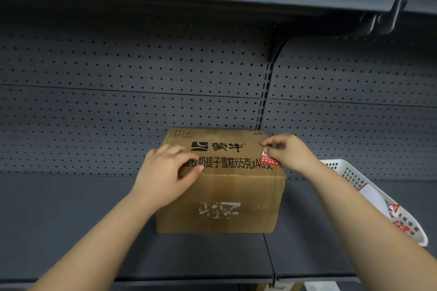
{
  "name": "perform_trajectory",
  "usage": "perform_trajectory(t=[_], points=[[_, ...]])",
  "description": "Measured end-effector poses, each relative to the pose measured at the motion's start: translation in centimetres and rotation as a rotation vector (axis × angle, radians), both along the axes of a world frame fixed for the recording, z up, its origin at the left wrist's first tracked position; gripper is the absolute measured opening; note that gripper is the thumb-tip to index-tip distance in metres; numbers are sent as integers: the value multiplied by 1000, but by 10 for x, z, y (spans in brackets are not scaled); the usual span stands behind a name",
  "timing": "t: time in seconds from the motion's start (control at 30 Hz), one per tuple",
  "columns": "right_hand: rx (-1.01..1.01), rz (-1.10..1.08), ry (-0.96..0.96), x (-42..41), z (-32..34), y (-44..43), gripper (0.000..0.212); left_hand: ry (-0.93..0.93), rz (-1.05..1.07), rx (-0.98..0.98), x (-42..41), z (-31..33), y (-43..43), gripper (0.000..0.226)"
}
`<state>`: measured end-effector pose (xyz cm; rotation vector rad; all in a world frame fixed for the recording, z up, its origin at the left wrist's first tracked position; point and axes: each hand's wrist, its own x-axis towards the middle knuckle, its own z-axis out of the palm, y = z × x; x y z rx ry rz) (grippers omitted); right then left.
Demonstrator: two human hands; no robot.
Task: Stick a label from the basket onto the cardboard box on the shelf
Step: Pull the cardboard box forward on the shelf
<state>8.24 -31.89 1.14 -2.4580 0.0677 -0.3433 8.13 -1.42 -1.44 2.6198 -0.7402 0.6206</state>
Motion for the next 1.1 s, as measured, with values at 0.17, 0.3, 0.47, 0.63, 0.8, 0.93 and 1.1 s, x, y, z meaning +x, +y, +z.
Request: perform_trajectory(t=[0.17, 0.3, 0.47, 0.63, 0.8, 0.93, 1.1], points=[[163, 76, -31, 5, 0, -8, 7, -41, 14, -31, 1, -4, -3, 45], [149, 93, -49, 8, -1, -9, 3, -62, 16, -44, 2, -6, -4, 42], [108, 76, -132, 10, -12, -10, 7, -72, 16, -74, 1, -7, -4, 40], [587, 94, -194, -1, -28, -18, 18, -73, 8, -110, 0, -7, -4, 40], [1168, 227, -246, -7, -53, -23, 22, -70, 11, -117, -2, -6, -4, 40], [1655, 228, -268, -6, -72, -17, 25, -61, 21, -113, -3, -5, -5, 40], [1986, -2, -357, 6, -101, -34, 8, -45, 20, -116, -5, -3, -5, 41]])
